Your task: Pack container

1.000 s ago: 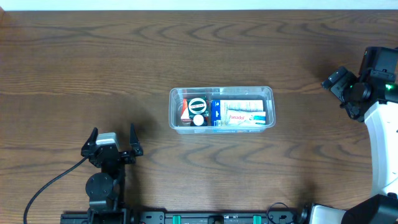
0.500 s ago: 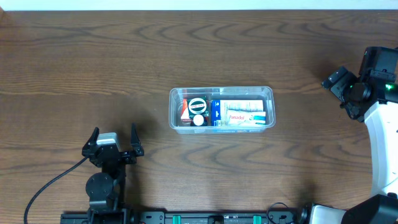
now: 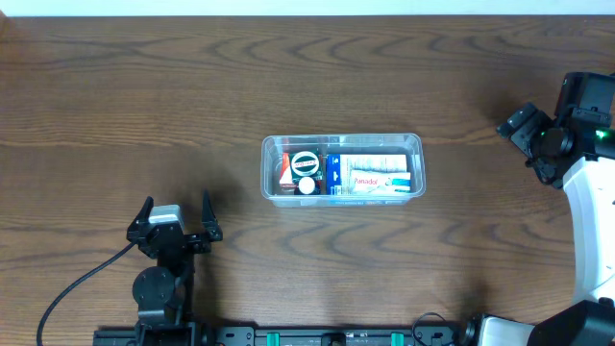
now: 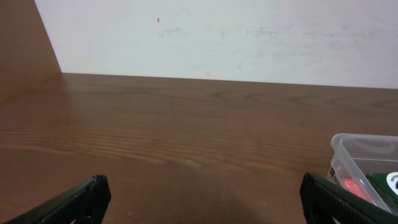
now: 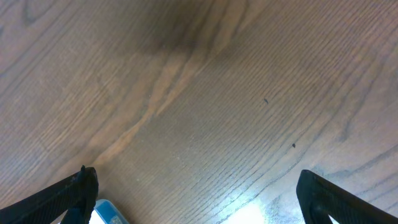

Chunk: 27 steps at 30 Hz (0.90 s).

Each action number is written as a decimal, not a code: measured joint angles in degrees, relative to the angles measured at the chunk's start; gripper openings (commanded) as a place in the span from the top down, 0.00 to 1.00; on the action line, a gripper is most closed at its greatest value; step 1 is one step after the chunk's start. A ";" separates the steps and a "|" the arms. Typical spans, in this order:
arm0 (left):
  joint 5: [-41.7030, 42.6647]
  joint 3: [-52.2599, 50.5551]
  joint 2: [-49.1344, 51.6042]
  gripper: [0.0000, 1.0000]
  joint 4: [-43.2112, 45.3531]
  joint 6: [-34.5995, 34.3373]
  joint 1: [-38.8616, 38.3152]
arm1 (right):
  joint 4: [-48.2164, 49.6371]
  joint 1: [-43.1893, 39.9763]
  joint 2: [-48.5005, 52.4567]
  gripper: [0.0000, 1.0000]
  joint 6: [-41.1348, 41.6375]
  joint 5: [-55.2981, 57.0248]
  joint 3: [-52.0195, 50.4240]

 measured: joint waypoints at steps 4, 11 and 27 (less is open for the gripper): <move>0.00 0.00 0.00 0.02 0.00 -0.02 0.00 | -0.02 0.00 0.00 0.01 0.00 0.00 0.00; 0.02 0.00 0.00 0.02 -0.02 -0.15 0.00 | -0.35 0.00 0.00 0.01 -0.02 0.07 0.00; 0.20 0.00 0.00 0.02 -0.07 -0.15 0.00 | 38.47 0.02 -32.61 0.01 -19.82 -7.19 -30.73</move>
